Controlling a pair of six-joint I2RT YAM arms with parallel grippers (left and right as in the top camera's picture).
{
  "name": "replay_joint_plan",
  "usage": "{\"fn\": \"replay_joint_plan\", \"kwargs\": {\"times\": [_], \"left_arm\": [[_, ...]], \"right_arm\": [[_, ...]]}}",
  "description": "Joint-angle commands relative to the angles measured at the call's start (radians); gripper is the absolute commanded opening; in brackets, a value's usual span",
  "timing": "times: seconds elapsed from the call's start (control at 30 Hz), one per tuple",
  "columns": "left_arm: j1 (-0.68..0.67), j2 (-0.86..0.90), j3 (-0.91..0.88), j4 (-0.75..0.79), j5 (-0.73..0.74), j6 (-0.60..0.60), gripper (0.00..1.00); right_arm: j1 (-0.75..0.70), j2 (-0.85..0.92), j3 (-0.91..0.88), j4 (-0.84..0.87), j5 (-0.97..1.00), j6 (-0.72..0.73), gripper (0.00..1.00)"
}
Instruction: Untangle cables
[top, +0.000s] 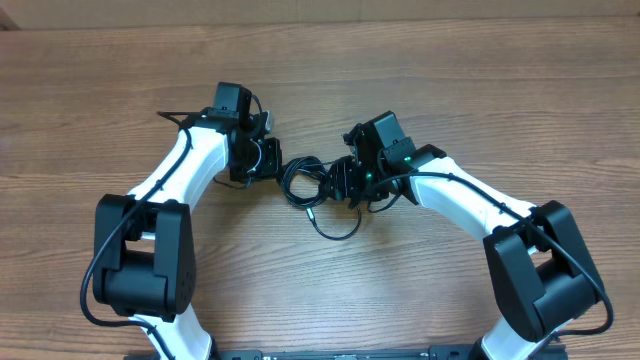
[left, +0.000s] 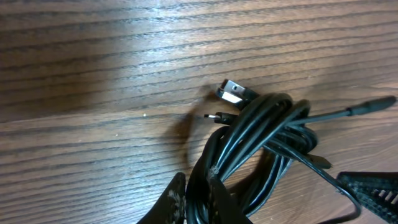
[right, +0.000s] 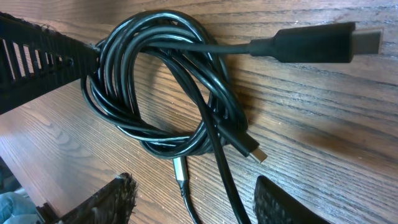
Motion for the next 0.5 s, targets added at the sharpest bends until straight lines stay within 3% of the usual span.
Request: {"fn": "replay_joint_plan", "kwargs": {"times": [0.0,0.1,0.47], "left_arm": [[-0.008,0.005,-0.021,0.003,-0.037,-0.007,0.13],[-0.008,0.005,-0.039,0.011,-0.047,-0.007,0.04],[-0.008,0.006,-0.078,0.019,-0.179,-0.007,0.04]], "right_arm": [[0.006,-0.018,0.003,0.01,0.02,0.017,0.57],[0.007,-0.018,0.003,0.01,0.022,0.017,0.54],[0.07,-0.018,0.003,0.007,0.023,0.018,0.51]]}}
